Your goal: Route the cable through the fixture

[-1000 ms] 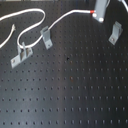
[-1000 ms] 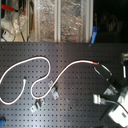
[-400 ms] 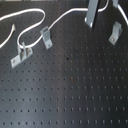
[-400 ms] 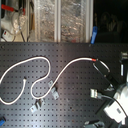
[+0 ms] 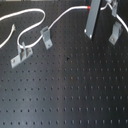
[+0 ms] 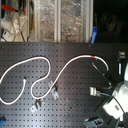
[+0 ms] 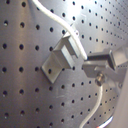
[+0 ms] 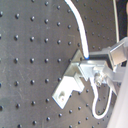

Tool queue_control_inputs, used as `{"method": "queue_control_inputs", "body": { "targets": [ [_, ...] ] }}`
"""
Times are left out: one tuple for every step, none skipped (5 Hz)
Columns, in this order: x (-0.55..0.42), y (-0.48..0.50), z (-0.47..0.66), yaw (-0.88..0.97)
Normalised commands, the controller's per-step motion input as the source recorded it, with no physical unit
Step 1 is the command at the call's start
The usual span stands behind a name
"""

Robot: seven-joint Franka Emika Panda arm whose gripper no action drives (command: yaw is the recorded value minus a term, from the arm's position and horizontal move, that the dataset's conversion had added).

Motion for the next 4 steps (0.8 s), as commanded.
{"method": "queue_control_inputs", "body": {
  "targets": [
    [-0.055,-0.055,0.06,0.00],
    [-0.301,-0.068,0.01,0.37],
    [-0.273,0.000,0.01,0.44],
    [0.001,0.000,0.04,0.00]
  ]
}}
